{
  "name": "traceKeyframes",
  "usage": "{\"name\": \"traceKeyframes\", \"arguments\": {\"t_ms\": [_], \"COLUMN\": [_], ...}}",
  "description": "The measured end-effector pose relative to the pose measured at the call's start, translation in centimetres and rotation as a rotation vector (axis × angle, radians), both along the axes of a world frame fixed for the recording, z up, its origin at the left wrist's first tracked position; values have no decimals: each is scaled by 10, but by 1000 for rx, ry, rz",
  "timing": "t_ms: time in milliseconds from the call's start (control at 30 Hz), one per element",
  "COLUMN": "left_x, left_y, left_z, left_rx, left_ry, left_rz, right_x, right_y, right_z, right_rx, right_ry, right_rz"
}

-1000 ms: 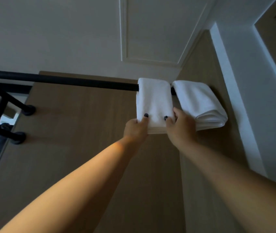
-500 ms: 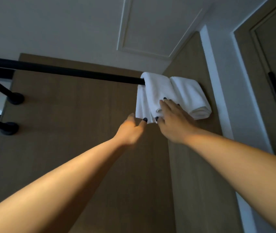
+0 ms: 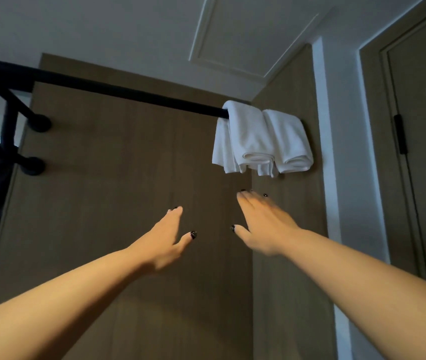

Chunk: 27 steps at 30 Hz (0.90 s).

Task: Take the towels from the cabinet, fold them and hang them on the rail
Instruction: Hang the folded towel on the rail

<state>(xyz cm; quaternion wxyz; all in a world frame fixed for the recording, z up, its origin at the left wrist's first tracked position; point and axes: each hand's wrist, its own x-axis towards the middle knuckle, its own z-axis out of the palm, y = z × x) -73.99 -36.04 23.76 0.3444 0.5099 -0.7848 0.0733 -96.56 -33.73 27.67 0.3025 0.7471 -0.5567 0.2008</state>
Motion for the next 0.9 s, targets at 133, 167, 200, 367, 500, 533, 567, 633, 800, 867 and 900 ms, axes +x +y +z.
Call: {"name": "traceKeyframes", "arguments": {"t_ms": [133, 167, 200, 367, 500, 533, 567, 633, 800, 867, 900], "left_x": [18, 21, 23, 30, 40, 43, 47, 54, 71, 81, 86], "left_y": [28, 35, 42, 84, 112, 118, 122, 131, 152, 159, 162], "left_z": [-26, -31, -36, -60, -93, -103, -113, -131, -158, -168, -173], "left_rx": [59, 76, 91, 122, 134, 145, 162, 196, 266, 280, 295], "left_ry": [-34, -35, -38, -104, -215, -235, -251, -267, -225, -205, -188], "left_rz": [53, 66, 82, 204, 319, 337, 350, 369, 386, 391, 396], "right_x": [0, 1, 2, 13, 27, 31, 36, 47, 83, 98, 106], "right_y": [2, 3, 4, 12, 21, 24, 27, 34, 49, 52, 54], "right_z": [-27, -33, -39, -75, -110, -119, -128, -146, -183, -198, -205], "right_rx": [78, 100, 122, 166, 202, 217, 234, 277, 373, 394, 409], "right_ry": [35, 31, 23, -32, -28, -26, -25, -27, -32, -33, -35], "right_rz": [58, 78, 99, 218, 305, 329, 353, 397, 487, 527, 546]}}
